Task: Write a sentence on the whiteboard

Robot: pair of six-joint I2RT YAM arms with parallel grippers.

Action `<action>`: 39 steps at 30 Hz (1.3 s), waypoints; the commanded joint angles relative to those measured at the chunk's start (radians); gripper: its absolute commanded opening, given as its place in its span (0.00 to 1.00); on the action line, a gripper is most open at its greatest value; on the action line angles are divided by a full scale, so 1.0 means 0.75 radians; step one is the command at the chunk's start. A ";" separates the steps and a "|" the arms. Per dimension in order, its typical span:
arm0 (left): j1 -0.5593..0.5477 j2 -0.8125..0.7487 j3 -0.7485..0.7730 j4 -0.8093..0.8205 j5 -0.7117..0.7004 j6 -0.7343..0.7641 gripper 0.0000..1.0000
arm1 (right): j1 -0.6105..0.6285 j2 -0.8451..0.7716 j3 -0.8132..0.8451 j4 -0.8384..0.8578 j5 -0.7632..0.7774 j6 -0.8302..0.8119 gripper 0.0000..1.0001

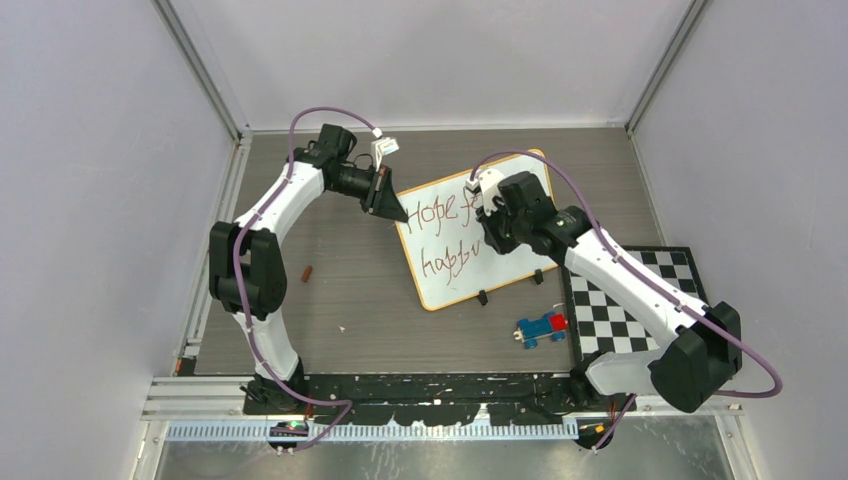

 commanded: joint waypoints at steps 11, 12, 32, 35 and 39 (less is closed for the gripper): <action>0.004 -0.024 0.024 -0.003 -0.125 0.048 0.00 | -0.021 0.003 0.003 0.046 0.026 -0.024 0.00; 0.004 -0.024 0.026 -0.003 -0.124 0.048 0.00 | -0.021 -0.003 -0.010 0.042 0.026 -0.021 0.00; 0.004 -0.008 0.028 -0.005 -0.127 0.051 0.00 | 0.079 0.078 -0.004 0.055 -0.106 0.069 0.00; 0.004 -0.007 0.032 -0.009 -0.126 0.052 0.00 | 0.079 0.062 0.048 0.009 -0.144 0.072 0.00; 0.004 -0.013 0.032 -0.003 -0.120 0.047 0.00 | 0.076 -0.013 0.068 -0.053 -0.187 0.070 0.00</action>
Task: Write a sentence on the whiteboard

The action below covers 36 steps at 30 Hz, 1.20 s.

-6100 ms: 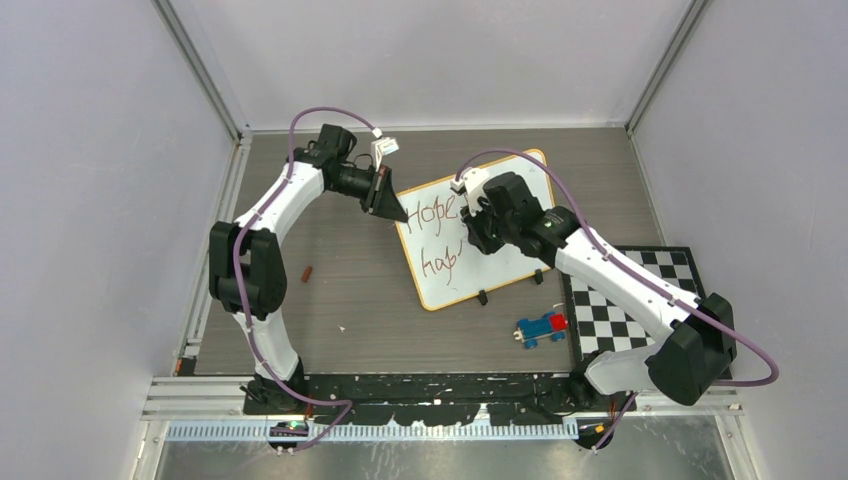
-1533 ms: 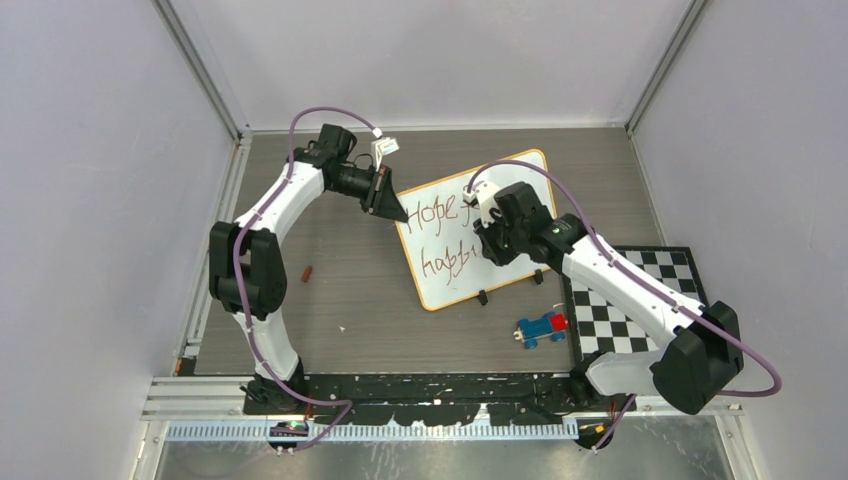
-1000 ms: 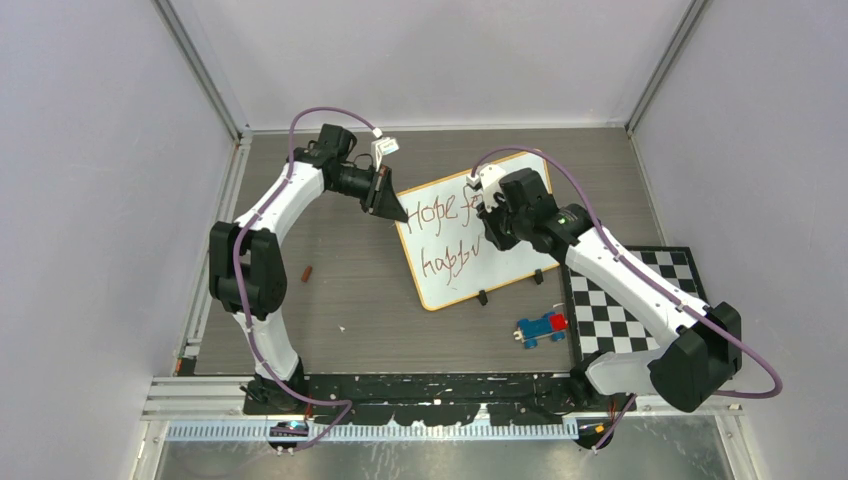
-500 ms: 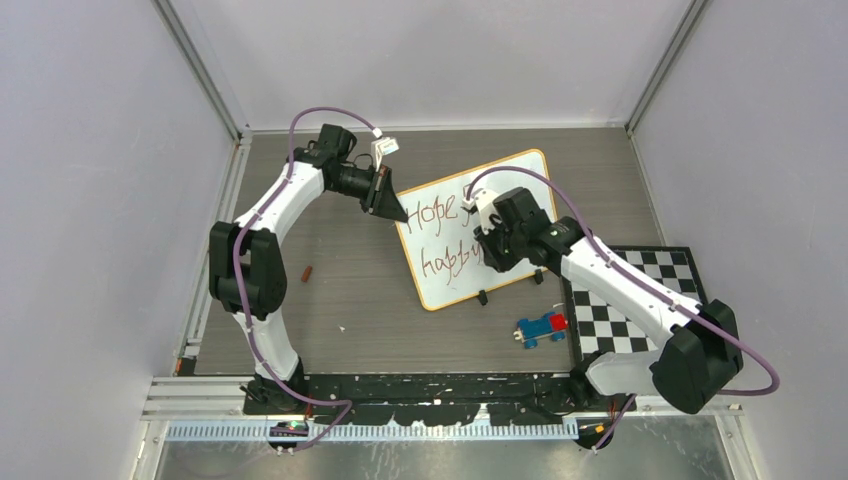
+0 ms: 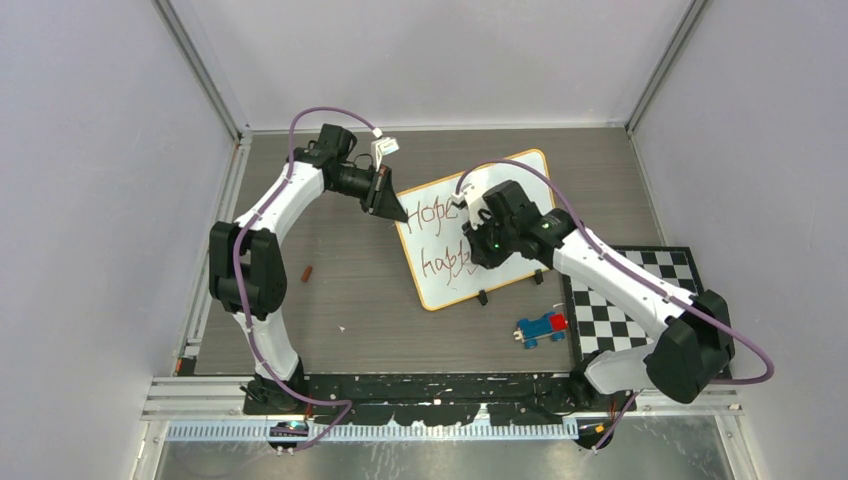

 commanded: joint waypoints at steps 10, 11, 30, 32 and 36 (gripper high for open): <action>0.004 -0.021 0.049 -0.010 -0.081 0.013 0.21 | -0.113 -0.186 0.048 -0.085 -0.106 -0.026 0.00; 0.004 -0.024 0.049 -0.010 -0.076 0.013 0.25 | -0.127 -0.194 0.043 -0.087 -0.117 -0.028 0.00; -0.006 -0.043 0.012 0.014 -0.097 -0.001 0.48 | -0.243 -0.287 -0.021 -0.070 -0.018 -0.063 0.00; -0.013 -0.039 0.013 0.010 -0.106 0.004 0.49 | -0.275 -0.288 -0.041 -0.056 -0.031 -0.086 0.00; -0.024 -0.027 0.018 -0.003 -0.112 0.017 0.49 | -0.308 -0.280 -0.049 -0.052 -0.056 -0.098 0.00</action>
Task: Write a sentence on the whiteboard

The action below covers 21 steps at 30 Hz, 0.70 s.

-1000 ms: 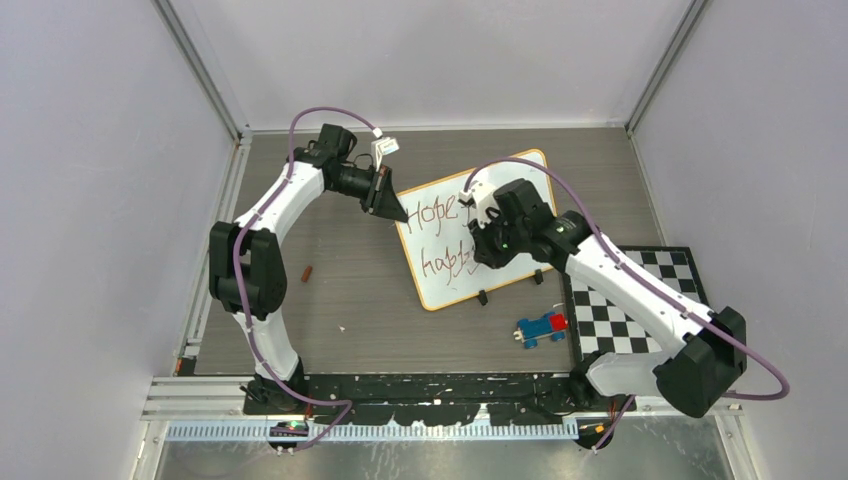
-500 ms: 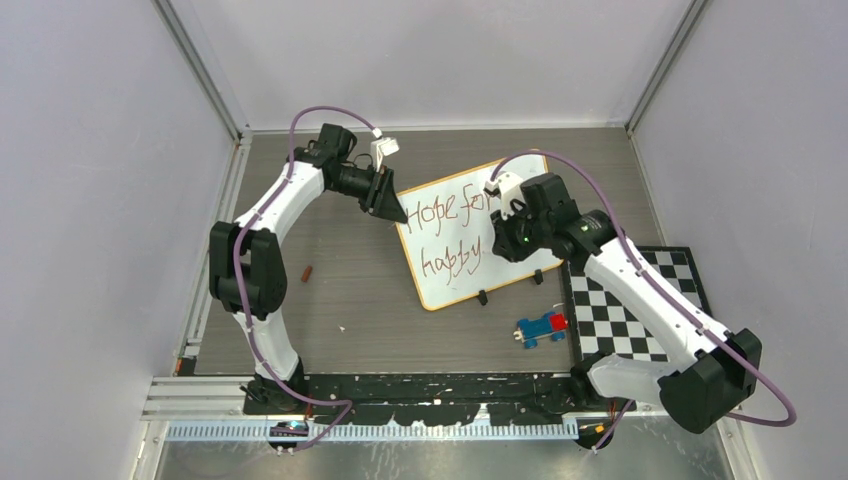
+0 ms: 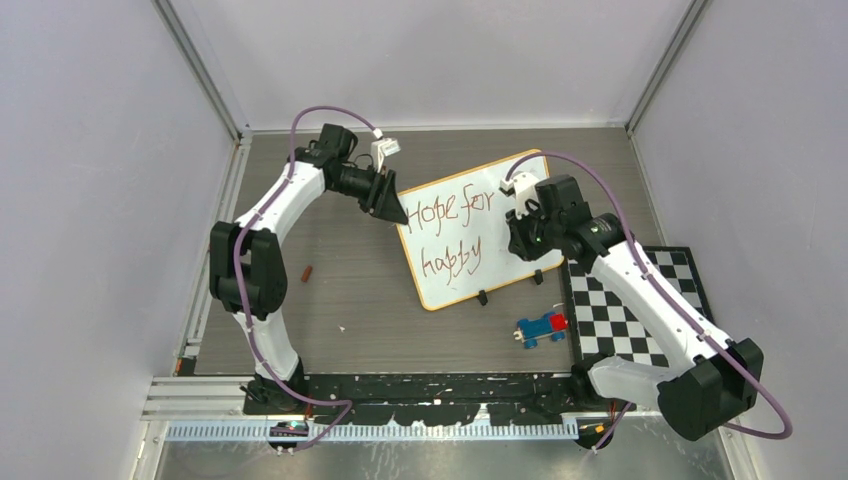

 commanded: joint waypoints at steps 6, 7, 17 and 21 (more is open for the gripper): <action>-0.016 0.001 0.028 -0.014 0.039 0.021 0.42 | -0.134 -0.011 0.025 0.020 -0.192 -0.012 0.00; -0.016 0.006 0.031 -0.014 0.044 0.022 0.36 | -0.139 -0.012 0.027 0.021 -0.206 -0.010 0.00; -0.014 0.090 0.205 -0.149 -0.023 0.130 0.00 | -0.167 -0.017 0.030 0.068 -0.281 0.033 0.00; -0.014 0.122 0.300 -0.224 -0.043 0.166 0.00 | -0.168 -0.020 0.026 0.098 -0.285 0.058 0.00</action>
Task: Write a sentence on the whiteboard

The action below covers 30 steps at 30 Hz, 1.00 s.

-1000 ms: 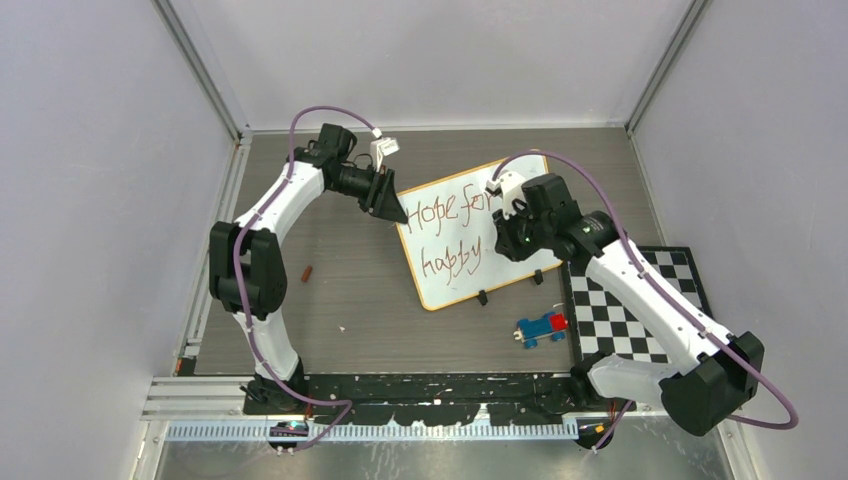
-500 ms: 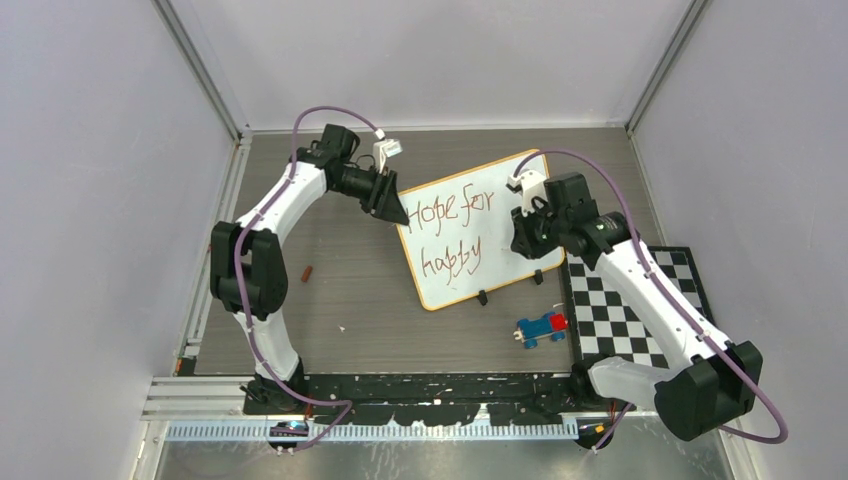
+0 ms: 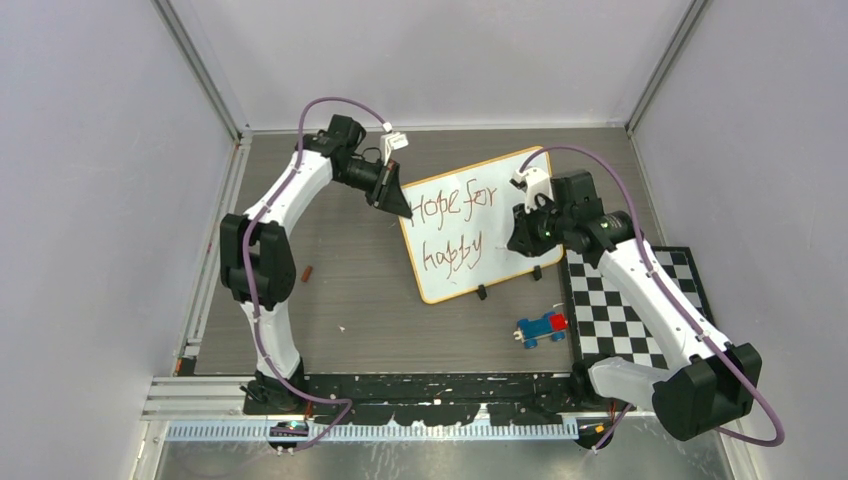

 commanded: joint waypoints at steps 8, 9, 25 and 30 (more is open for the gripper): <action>0.016 0.025 0.141 -0.105 -0.157 0.151 0.00 | -0.010 -0.011 0.035 0.122 0.014 0.045 0.00; 0.015 0.030 0.147 -0.115 -0.149 0.150 0.00 | -0.010 -0.005 0.035 0.134 0.021 0.047 0.00; 0.015 0.011 0.125 -0.094 -0.130 0.124 0.00 | -0.008 0.070 0.008 0.202 0.143 0.069 0.00; 0.016 0.012 0.117 -0.085 -0.125 0.118 0.00 | -0.008 0.096 0.016 0.204 0.156 0.070 0.00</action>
